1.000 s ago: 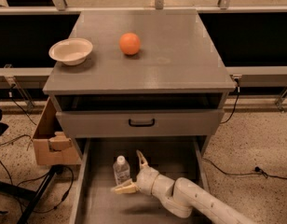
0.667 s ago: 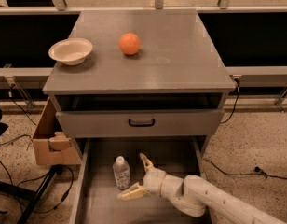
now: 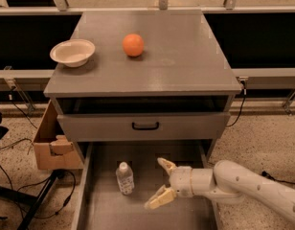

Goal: Place blue plastic bottle into middle drawer

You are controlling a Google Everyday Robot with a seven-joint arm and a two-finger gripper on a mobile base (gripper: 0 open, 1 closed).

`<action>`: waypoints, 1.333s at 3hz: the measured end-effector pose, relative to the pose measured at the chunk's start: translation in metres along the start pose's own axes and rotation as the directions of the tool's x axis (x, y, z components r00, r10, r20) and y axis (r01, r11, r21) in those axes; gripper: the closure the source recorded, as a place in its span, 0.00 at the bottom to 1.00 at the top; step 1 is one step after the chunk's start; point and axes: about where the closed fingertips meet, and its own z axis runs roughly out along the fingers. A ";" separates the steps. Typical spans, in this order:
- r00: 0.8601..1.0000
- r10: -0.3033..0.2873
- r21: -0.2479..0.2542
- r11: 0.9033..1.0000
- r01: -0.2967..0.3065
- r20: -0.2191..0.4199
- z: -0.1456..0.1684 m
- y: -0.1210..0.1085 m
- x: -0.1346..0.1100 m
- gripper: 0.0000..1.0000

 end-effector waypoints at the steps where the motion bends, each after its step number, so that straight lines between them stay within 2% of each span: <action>1: 0.997 0.017 -0.013 1.000 -0.018 -0.076 -0.051 0.010 -0.026 0.00; 2: 0.996 -0.011 -0.003 1.000 0.011 -0.092 -0.058 0.010 -0.043 0.00; 3: 0.993 -0.008 -0.014 1.000 0.007 -0.120 -0.052 0.008 -0.039 0.00; 4: 0.973 -0.040 -0.023 0.999 0.036 -0.229 -0.054 0.010 -0.041 0.00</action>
Offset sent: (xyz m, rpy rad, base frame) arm -0.0122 -0.0262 0.0329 -0.0437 0.0377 0.0220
